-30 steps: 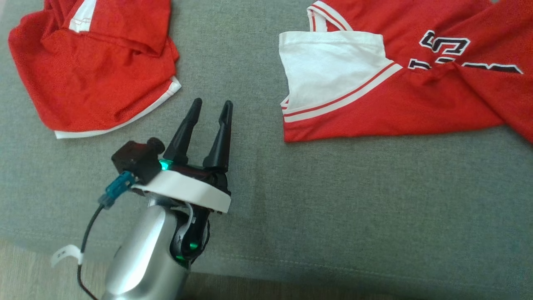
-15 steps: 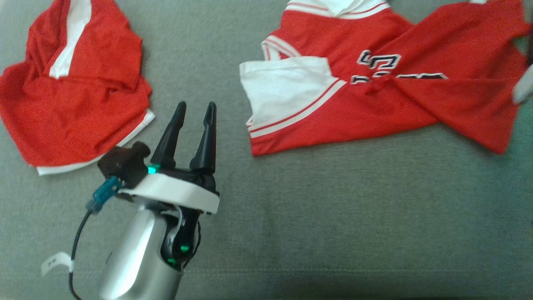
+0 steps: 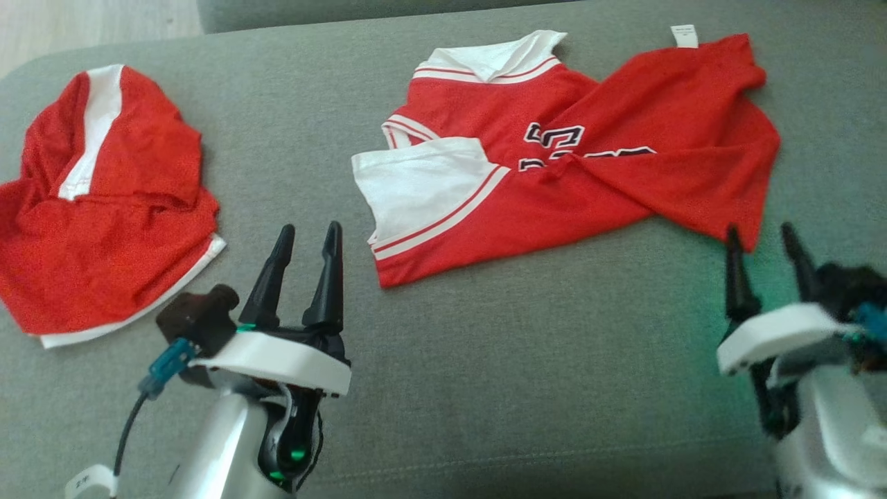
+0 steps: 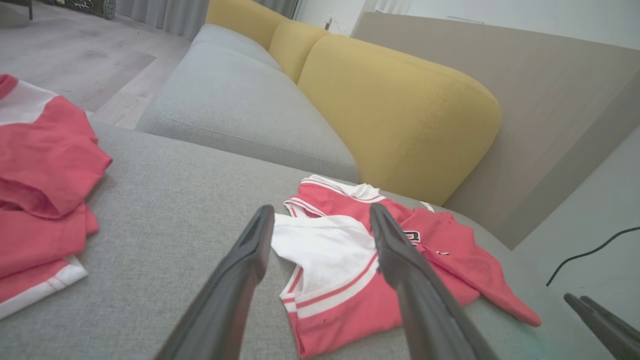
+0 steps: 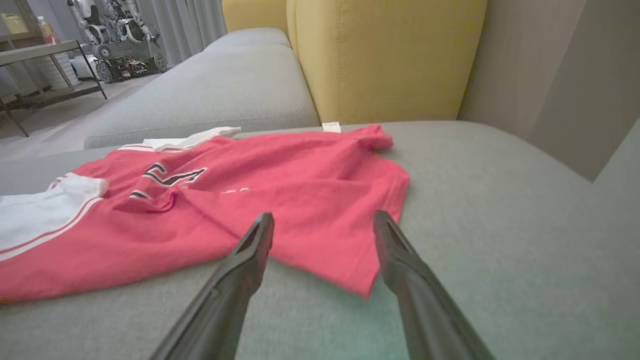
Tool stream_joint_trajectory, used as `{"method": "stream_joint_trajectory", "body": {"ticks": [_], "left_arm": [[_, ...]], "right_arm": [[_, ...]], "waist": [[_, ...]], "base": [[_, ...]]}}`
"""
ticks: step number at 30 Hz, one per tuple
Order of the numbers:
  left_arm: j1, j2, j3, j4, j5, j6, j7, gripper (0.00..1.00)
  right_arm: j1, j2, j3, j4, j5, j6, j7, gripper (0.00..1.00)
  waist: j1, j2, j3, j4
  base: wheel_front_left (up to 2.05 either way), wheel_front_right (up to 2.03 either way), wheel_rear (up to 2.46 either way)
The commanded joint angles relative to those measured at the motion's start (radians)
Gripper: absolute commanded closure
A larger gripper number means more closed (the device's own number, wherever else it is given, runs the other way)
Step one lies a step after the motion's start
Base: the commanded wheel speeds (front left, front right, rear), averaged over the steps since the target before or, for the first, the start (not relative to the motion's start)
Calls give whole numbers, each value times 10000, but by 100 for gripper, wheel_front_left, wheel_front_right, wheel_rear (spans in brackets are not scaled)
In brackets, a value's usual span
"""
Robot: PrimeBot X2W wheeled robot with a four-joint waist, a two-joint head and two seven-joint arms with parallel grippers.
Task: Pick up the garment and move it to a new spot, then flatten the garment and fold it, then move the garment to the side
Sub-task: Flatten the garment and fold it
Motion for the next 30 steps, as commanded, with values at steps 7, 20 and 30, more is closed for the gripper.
{"method": "stream_joint_trajectory", "body": {"ticks": [7,20,30], "left_arm": [[-327,89,476,-265,194,-6,-53,0],[-2093,89,282,1497,771,19,-53,0],[-4706,369,101,5014,1248,321,500,0]], "right_arm": [[478,402,-14,-1686,-93,-7,524,0],[566,656,184,-2814,-104,-7,775,0],[321,786,403,-2951,-125,-7,629,0]], "waist": [[1,0,52,-350],[1,0,860,-764],[1,0,1488,-1269]], "base": [[0,0,0],[0,0,0],[0,0,0]]}}
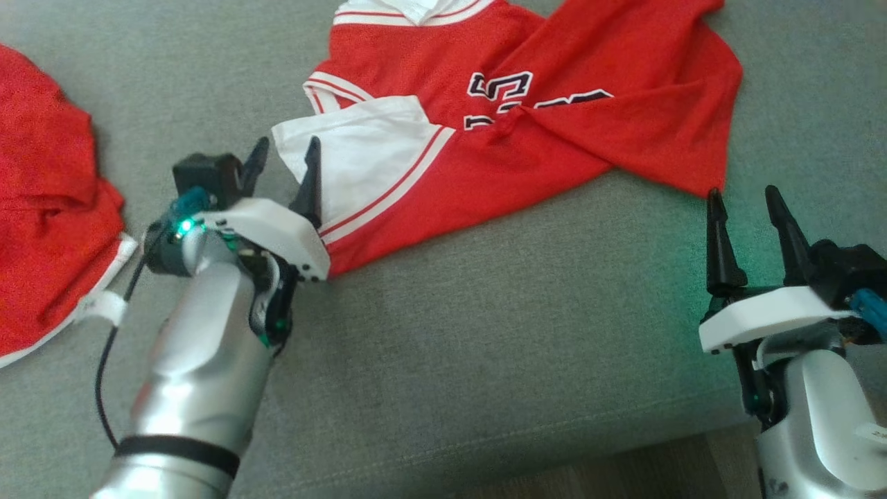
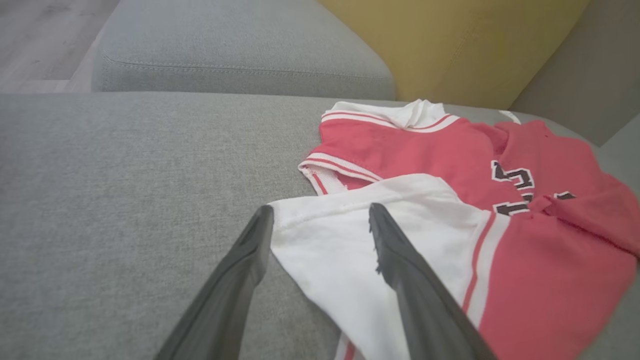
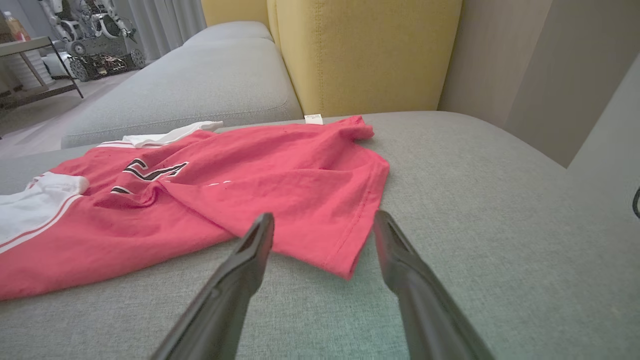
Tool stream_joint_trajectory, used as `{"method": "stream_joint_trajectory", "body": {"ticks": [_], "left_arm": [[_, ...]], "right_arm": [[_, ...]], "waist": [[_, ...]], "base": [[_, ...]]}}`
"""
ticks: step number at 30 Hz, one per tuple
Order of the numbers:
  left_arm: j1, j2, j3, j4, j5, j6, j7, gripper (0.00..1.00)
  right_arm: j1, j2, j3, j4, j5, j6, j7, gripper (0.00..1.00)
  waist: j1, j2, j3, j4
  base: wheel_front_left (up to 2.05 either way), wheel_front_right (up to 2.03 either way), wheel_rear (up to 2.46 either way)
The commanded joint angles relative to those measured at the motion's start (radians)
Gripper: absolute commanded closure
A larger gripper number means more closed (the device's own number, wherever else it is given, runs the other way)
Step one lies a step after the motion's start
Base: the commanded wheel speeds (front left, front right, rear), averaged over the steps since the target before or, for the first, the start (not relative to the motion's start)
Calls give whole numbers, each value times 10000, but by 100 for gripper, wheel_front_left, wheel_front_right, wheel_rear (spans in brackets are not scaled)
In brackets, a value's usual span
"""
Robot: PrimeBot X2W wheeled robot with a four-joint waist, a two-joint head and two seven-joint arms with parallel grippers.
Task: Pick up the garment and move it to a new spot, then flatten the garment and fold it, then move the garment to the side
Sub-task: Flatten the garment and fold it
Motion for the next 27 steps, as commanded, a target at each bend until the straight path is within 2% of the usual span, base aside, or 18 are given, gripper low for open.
{"method": "stream_joint_trajectory", "body": {"ticks": [1,14,19,20,21,22,27], "left_arm": [[-395,278,219,-153,74,45,-37,0],[-1612,455,-71,2045,330,-14,-255,0],[-1899,409,-226,2638,323,-274,-319,0],[-1946,394,-250,2761,304,-335,-321,10],[-1993,379,-264,2873,278,-385,-326,74],[-2038,364,-280,2972,254,-437,-335,100],[-2203,298,-312,3011,148,-693,-514,100]], "right_arm": [[-300,47,242,-343,-62,-7,-105,0],[-411,118,266,-166,-47,-7,-304,0],[-468,125,298,-147,-51,-7,-343,0],[-475,125,308,-140,-49,-7,-349,0],[-480,126,320,-138,-36,-7,-355,0],[-485,126,329,-139,-21,-7,-359,0],[-484,128,242,-86,-28,-7,-366,0]], "waist": [[0,0,73,-77],[0,0,258,-262],[0,0,317,-304],[0,0,324,-312],[0,0,331,-319],[0,0,337,-325],[0,0,271,-250]], "base": [[0,0,0],[0,0,0],[0,0,0],[0,0,0],[0,0,0],[0,0,0],[0,0,0]]}}
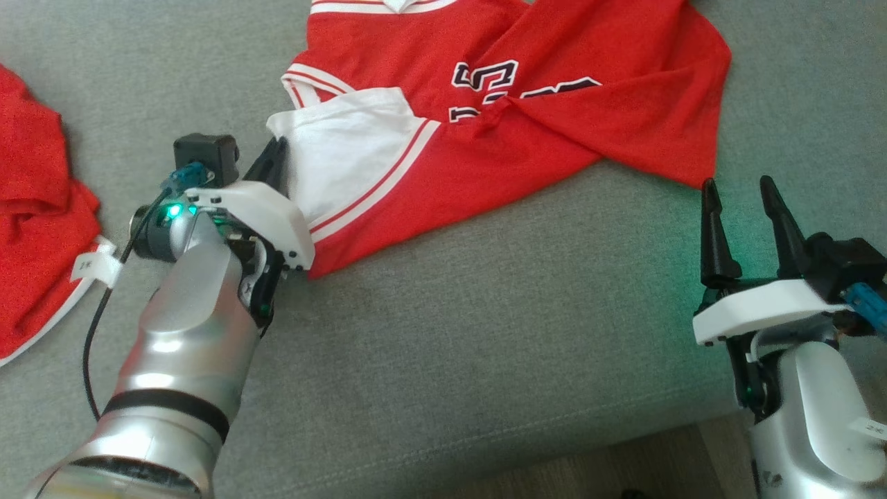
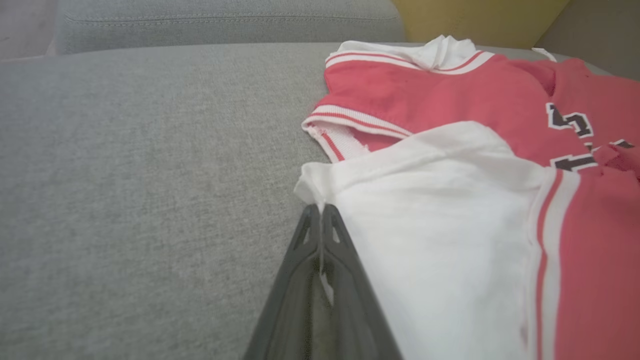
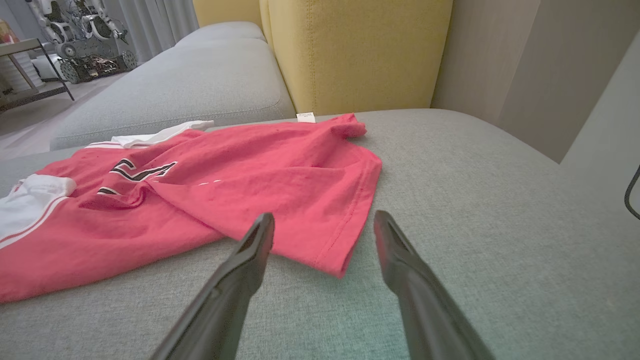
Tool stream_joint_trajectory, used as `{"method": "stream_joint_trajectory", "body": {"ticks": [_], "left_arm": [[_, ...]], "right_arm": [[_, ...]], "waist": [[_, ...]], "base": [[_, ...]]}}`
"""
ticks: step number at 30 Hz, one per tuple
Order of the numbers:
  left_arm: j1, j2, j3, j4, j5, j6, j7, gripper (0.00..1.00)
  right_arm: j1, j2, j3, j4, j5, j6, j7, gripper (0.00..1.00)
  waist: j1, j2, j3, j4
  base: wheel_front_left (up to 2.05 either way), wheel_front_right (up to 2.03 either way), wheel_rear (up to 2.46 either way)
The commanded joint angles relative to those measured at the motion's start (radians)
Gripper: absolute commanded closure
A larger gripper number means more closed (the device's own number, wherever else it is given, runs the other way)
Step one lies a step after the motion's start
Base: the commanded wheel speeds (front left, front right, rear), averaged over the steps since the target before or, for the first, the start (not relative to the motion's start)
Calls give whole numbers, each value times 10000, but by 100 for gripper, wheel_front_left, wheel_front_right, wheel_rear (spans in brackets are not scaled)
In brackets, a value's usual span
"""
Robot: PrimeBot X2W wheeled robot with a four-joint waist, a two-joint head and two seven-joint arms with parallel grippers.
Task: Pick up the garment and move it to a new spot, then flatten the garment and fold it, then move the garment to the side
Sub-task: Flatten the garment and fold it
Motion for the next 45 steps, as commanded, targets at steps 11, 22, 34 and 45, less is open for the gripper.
{"method": "stream_joint_trajectory", "body": {"ticks": [11,22,34,45], "left_arm": [[902,414,222,-5135,902,-203,-213,100],[3890,1446,-2058,-8775,1681,-574,-215,100],[4796,2675,-5565,-8505,2142,-590,-215,100],[5042,2062,-4145,-7372,870,510,-216,0]], "right_arm": [[-1,0,-515,435,-103,-7,45,0],[280,0,-1606,1294,-487,-7,308,0],[161,1,-2337,1963,-812,-7,430,0],[111,1,-2585,2068,-502,-7,356,0]], "waist": [[0,0,-847,857],[0,0,-1896,2058],[0,0,-2276,2228],[0,0,-2293,2035]], "base": [[0,0,0],[0,0,0],[0,0,0],[0,0,0]]}}
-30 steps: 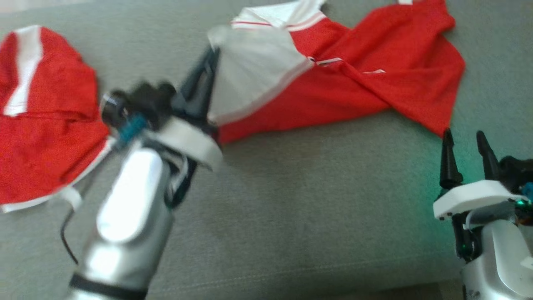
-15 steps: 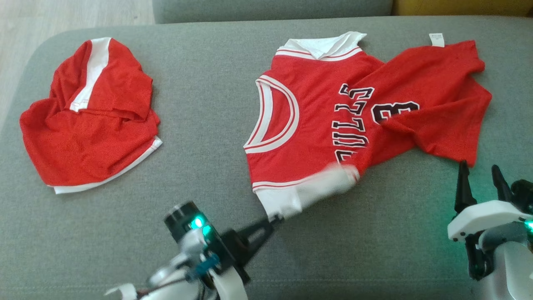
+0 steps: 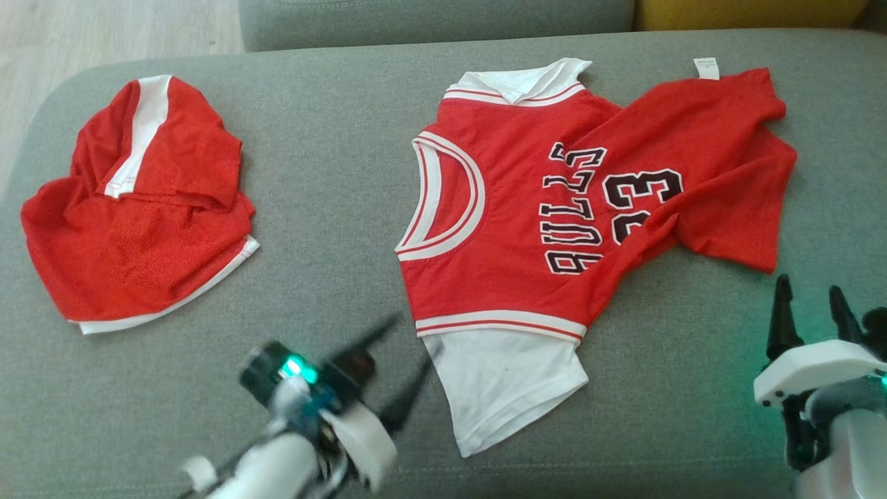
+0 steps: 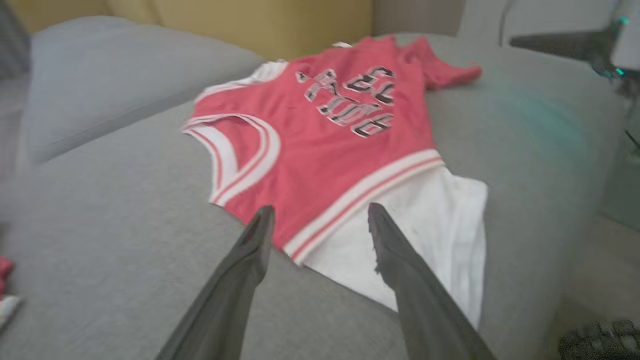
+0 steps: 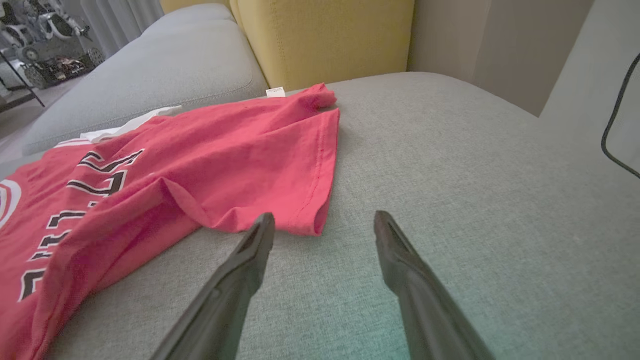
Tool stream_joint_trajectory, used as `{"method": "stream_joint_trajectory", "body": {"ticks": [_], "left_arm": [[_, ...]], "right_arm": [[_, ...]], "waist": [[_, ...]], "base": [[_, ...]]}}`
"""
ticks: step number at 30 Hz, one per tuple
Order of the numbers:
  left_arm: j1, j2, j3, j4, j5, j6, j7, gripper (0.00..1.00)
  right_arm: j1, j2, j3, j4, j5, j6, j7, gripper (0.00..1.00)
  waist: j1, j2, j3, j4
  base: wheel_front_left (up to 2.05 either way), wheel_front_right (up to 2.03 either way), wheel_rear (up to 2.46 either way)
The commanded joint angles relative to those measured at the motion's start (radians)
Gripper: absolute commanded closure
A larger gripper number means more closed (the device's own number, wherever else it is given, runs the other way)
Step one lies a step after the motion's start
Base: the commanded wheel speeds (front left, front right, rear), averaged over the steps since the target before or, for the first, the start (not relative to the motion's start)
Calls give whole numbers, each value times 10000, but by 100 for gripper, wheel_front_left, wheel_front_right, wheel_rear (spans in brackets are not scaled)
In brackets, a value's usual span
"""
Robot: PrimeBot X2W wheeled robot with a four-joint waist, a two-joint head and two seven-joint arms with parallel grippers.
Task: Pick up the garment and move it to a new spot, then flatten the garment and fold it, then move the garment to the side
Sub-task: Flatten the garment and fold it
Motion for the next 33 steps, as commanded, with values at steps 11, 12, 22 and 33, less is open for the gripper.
{"method": "stream_joint_trajectory", "body": {"ticks": [11,12,22,33], "left_arm": [[432,-757,3097,-1729,-933,933,-53,0],[469,-826,3216,-1809,-884,895,-53,0],[577,-1297,3809,-1881,-263,271,-53,0],[736,-1698,4168,-1513,-39,-261,-53,0]], "right_arm": [[-1027,-43,-246,637,2148,-7,87,0],[-1157,-43,-322,784,2297,-7,107,0],[-2377,-43,-1087,2264,2487,-7,264,0],[-2803,-186,-1385,2337,1187,-7,-234,100]], "waist": [[0,0,454,427],[0,0,527,475],[0,0,1139,842],[0,0,1222,677]], "base": [[0,0,0],[0,0,0],[0,0,0],[0,0,0]]}}
